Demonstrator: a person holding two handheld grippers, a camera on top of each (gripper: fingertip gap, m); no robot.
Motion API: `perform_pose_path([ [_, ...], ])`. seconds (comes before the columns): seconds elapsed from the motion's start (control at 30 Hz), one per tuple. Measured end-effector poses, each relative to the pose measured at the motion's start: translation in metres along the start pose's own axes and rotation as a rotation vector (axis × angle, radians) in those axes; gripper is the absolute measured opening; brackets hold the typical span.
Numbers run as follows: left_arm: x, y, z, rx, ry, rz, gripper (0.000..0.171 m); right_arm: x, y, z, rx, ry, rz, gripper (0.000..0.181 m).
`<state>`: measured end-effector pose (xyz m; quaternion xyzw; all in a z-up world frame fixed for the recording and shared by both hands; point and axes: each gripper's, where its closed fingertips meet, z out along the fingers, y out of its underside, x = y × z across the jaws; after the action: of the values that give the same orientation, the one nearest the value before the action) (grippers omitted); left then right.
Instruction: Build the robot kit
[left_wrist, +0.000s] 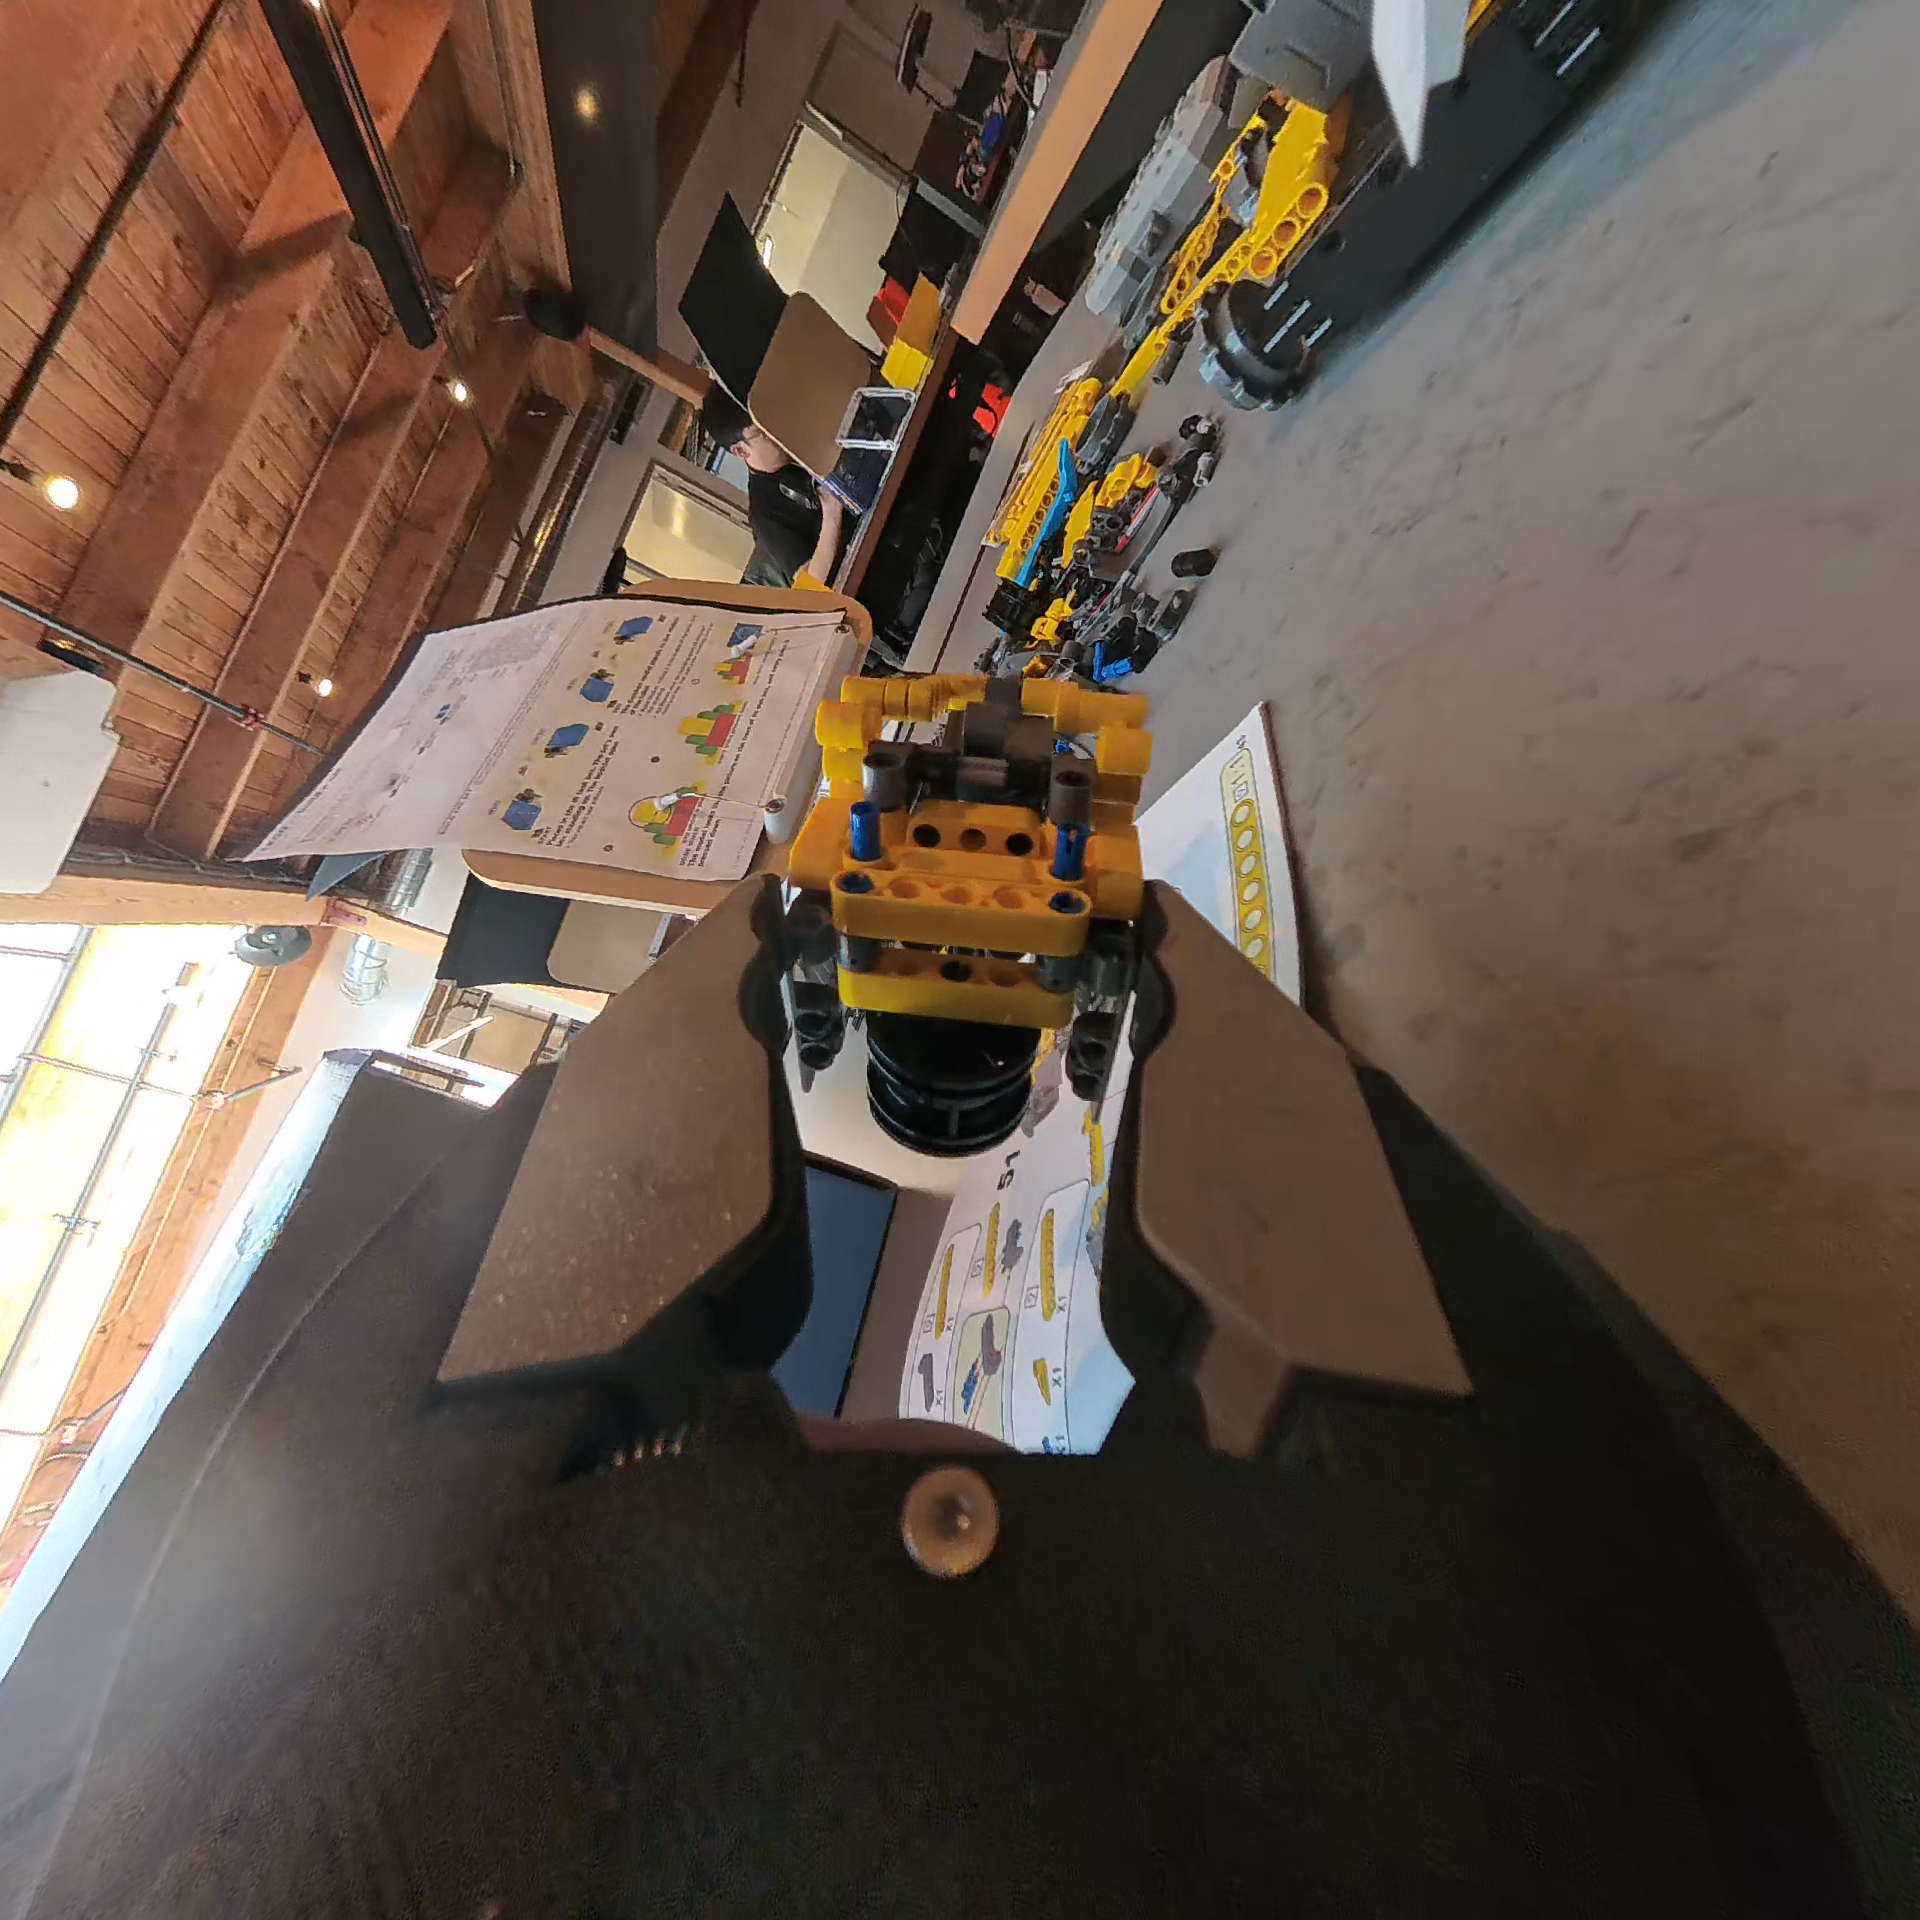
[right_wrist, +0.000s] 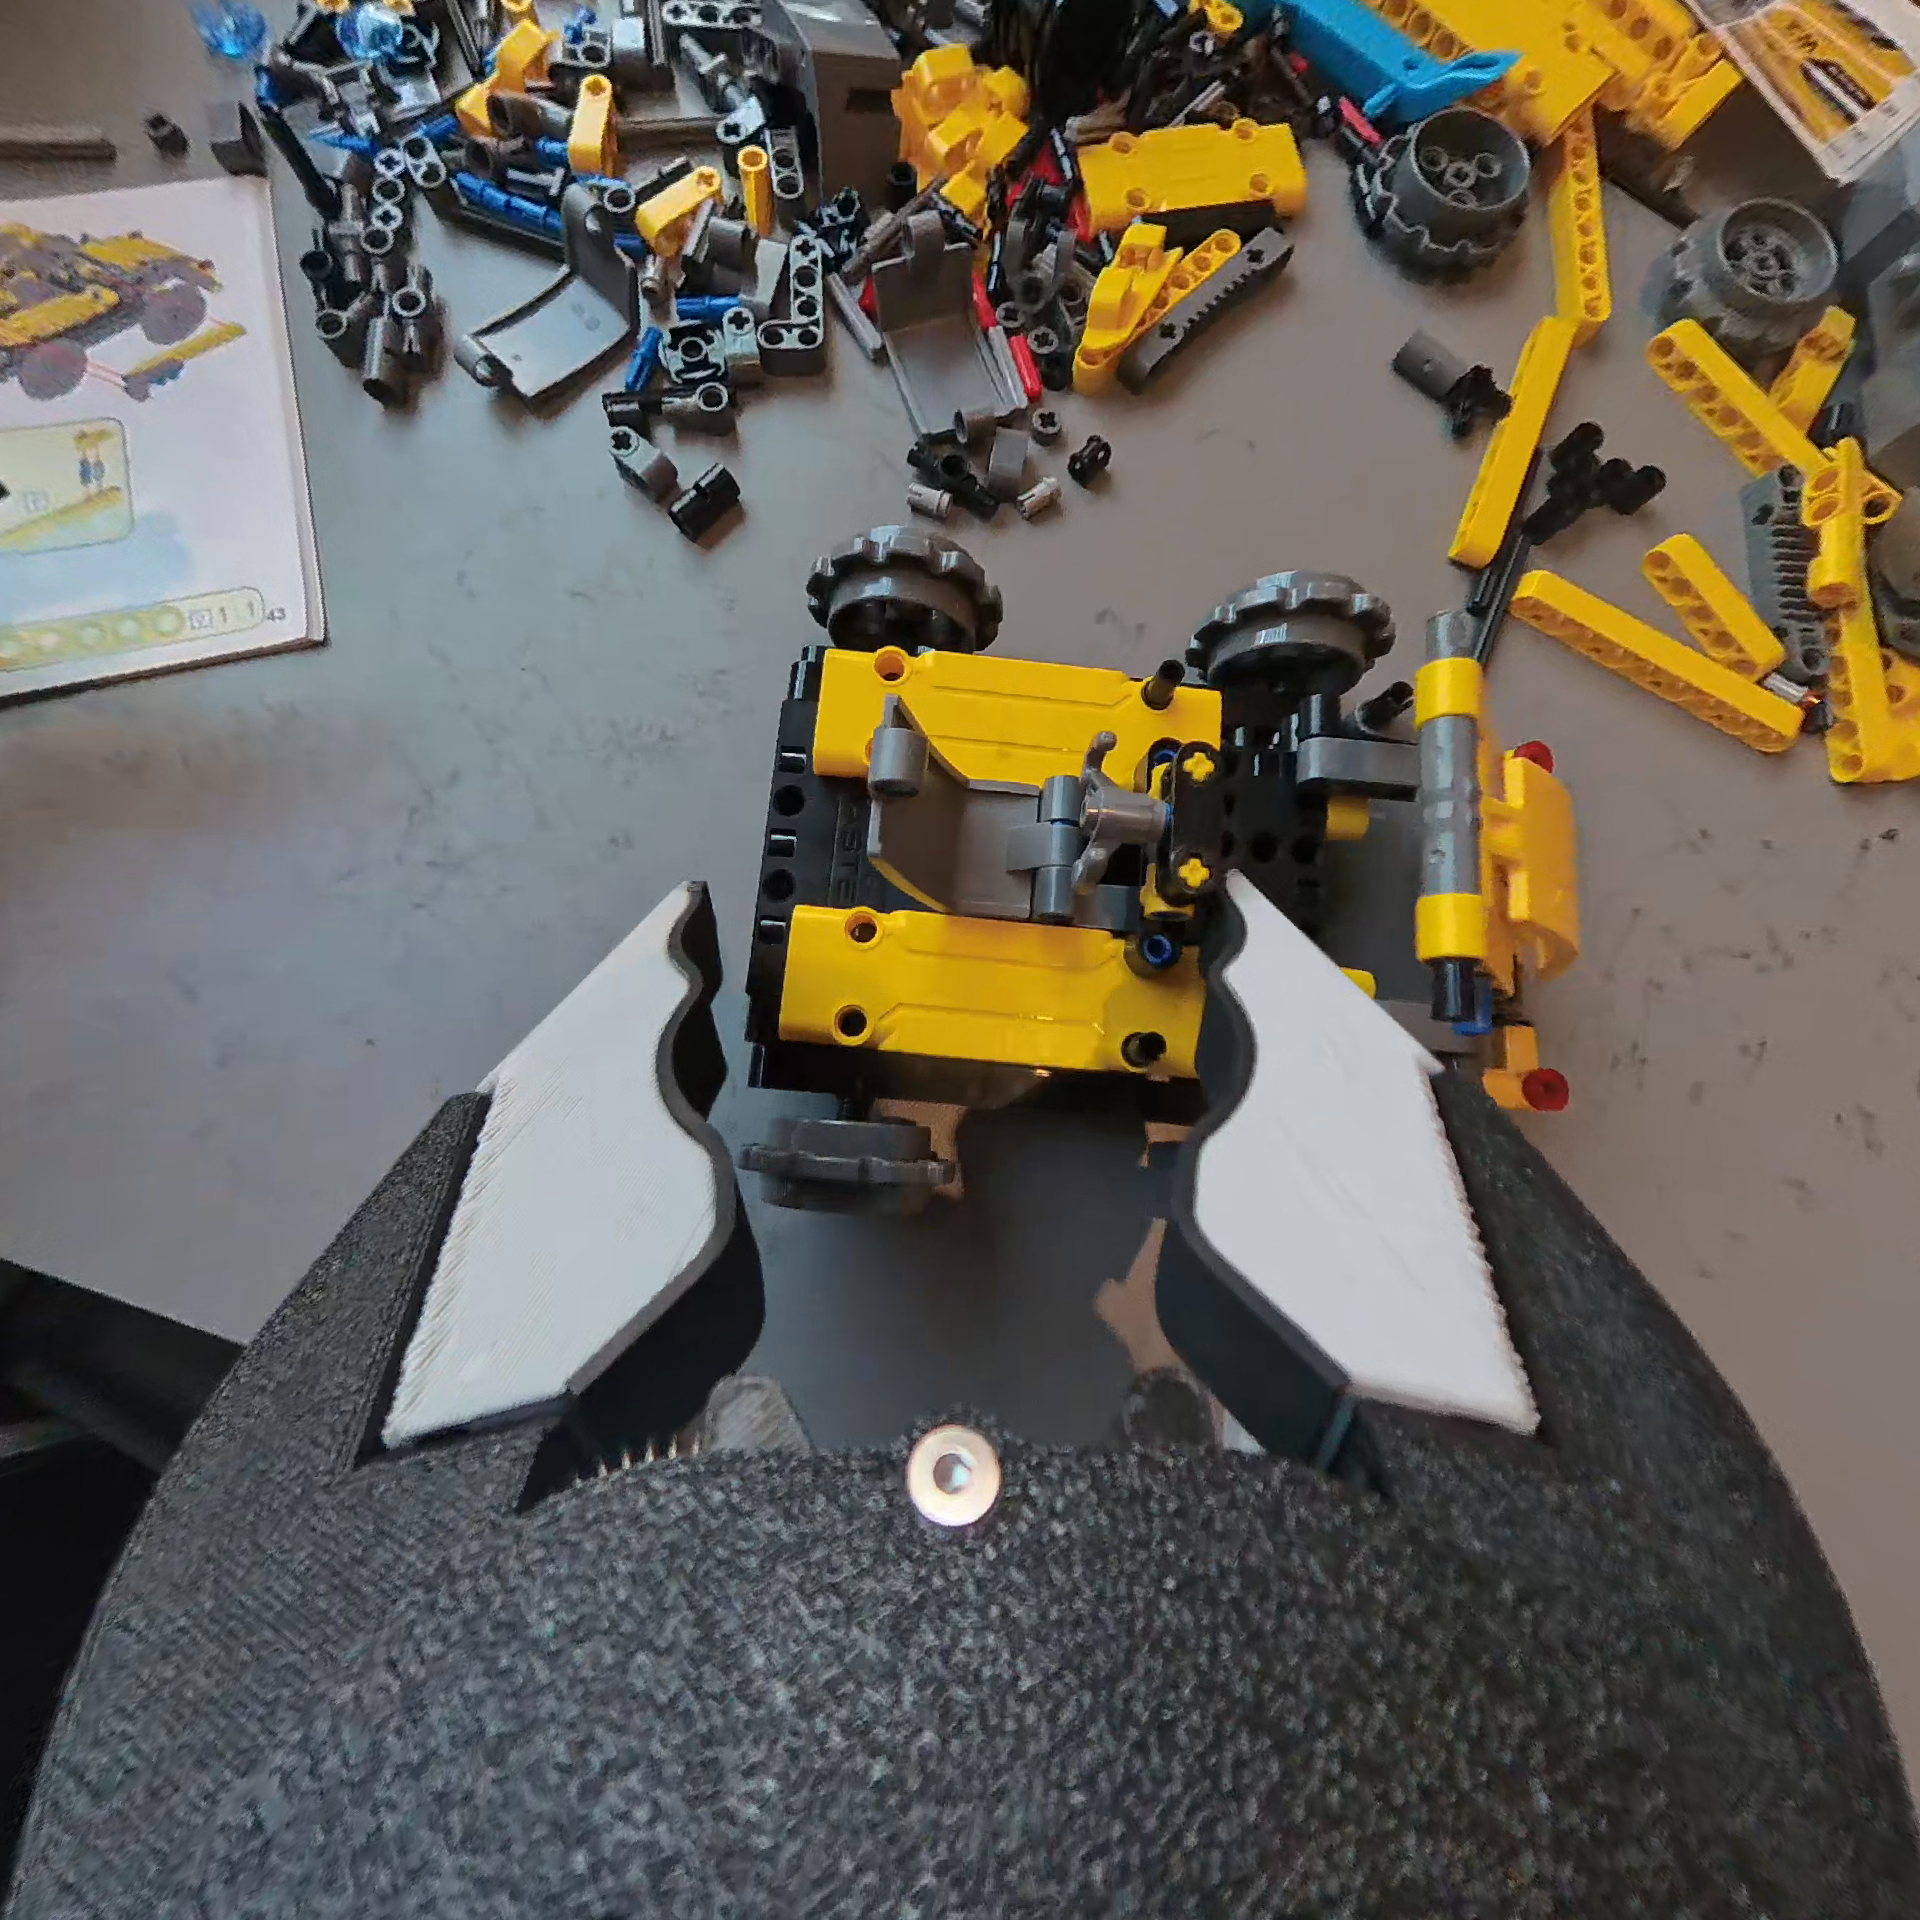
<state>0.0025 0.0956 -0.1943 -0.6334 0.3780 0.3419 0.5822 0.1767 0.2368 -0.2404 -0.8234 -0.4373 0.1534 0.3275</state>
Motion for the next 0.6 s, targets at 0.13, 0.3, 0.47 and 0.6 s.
perform_pose_path([
  [0.13, -0.002, -0.001, -0.001, 0.005, -0.006, -0.005, 0.064, 0.002, 0.007, 0.002, -0.019, -0.007, -0.137, 0.091],
  [0.3, -0.003, -0.002, -0.001, 0.013, -0.022, 0.019, 0.064, -0.003, 0.011, -0.001, -0.039, -0.095, -0.272, 0.091],
  [0.47, -0.004, -0.002, 0.0, 0.011, -0.028, 0.014, 0.064, -0.029, 0.023, -0.013, -0.019, -0.335, -0.582, 0.092],
  [0.6, -0.003, -0.002, 0.0, 0.012, -0.028, 0.021, 0.064, -0.044, 0.037, -0.026, -0.036, -0.501, -0.82, 0.091],
])
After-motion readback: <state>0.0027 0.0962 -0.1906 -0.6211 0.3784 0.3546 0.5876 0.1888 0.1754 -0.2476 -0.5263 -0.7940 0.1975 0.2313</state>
